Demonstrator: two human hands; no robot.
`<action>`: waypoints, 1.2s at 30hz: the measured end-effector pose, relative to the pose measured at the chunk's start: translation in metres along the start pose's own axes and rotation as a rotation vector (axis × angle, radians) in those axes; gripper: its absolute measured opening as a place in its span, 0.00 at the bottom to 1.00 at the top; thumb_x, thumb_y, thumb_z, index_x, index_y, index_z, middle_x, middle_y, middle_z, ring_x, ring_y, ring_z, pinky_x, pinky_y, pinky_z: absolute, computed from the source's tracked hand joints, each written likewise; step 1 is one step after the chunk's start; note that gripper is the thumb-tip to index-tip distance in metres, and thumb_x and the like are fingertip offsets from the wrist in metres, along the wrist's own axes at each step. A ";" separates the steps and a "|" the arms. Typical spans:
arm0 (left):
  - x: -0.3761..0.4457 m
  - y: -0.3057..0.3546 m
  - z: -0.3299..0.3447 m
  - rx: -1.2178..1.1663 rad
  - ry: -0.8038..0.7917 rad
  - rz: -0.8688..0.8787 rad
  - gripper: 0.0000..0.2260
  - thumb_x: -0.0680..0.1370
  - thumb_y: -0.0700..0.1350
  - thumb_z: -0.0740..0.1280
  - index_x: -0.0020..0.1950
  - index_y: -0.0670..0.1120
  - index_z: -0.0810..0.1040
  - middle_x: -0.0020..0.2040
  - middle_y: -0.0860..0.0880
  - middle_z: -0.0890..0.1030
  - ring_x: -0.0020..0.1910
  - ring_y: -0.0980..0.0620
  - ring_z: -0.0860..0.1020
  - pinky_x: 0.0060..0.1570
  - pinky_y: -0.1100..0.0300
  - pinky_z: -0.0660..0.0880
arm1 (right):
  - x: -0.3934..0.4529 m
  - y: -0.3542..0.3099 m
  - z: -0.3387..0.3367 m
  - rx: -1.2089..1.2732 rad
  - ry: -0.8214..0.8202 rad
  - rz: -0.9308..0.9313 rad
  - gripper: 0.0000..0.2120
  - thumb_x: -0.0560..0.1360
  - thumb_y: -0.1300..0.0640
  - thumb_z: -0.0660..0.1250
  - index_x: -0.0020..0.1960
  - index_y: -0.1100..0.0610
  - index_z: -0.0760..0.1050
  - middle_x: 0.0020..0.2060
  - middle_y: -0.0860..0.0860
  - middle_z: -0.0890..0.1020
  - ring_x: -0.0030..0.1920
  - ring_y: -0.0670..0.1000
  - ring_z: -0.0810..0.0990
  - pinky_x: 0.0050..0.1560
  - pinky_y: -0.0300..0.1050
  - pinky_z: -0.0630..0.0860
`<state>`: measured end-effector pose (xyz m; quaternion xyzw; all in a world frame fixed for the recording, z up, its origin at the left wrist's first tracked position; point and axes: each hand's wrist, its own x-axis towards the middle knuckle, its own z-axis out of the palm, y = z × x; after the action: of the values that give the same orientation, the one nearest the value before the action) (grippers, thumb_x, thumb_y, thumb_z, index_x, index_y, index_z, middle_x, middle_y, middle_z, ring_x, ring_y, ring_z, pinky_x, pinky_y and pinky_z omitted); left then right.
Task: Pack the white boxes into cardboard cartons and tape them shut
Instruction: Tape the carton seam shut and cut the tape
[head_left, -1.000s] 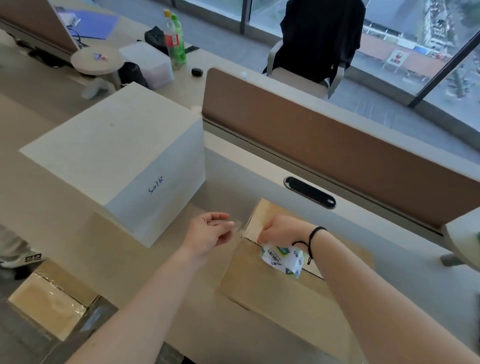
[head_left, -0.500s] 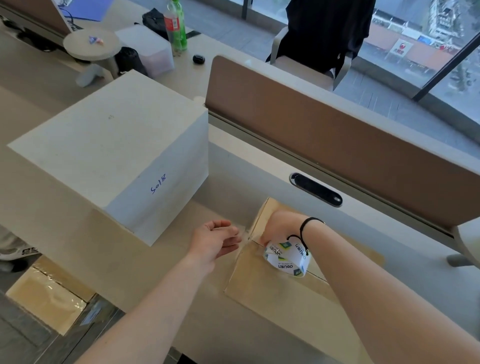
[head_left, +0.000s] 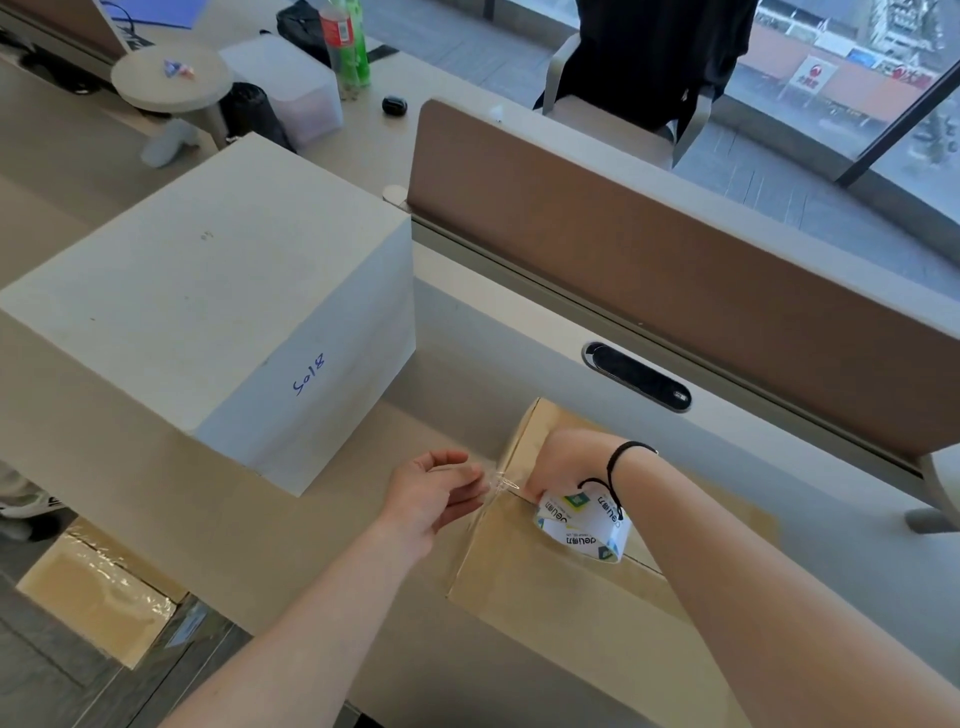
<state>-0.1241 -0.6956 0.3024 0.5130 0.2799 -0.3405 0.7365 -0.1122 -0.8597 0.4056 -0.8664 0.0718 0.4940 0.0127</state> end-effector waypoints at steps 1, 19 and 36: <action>0.001 -0.001 0.001 0.013 0.007 -0.001 0.11 0.74 0.30 0.73 0.52 0.41 0.77 0.40 0.41 0.85 0.35 0.47 0.84 0.36 0.56 0.83 | -0.003 -0.001 -0.002 0.004 -0.004 -0.007 0.15 0.81 0.53 0.61 0.37 0.56 0.70 0.31 0.50 0.71 0.28 0.48 0.67 0.28 0.38 0.64; -0.007 -0.021 0.010 0.699 0.133 0.350 0.09 0.74 0.40 0.73 0.45 0.54 0.87 0.56 0.56 0.81 0.56 0.57 0.80 0.60 0.58 0.76 | -0.005 0.007 0.002 0.154 0.018 -0.043 0.09 0.81 0.52 0.62 0.48 0.58 0.73 0.34 0.50 0.71 0.31 0.48 0.69 0.33 0.39 0.66; -0.011 -0.031 0.038 0.782 0.029 0.212 0.20 0.86 0.57 0.52 0.55 0.51 0.82 0.48 0.53 0.82 0.53 0.50 0.78 0.55 0.58 0.70 | -0.019 0.074 0.052 0.921 0.221 -0.248 0.16 0.74 0.38 0.71 0.42 0.51 0.79 0.40 0.46 0.85 0.41 0.49 0.81 0.45 0.45 0.74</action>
<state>-0.1529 -0.7364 0.3047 0.7853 0.0851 -0.3361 0.5129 -0.1765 -0.9254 0.3991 -0.8200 0.1800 0.3109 0.4457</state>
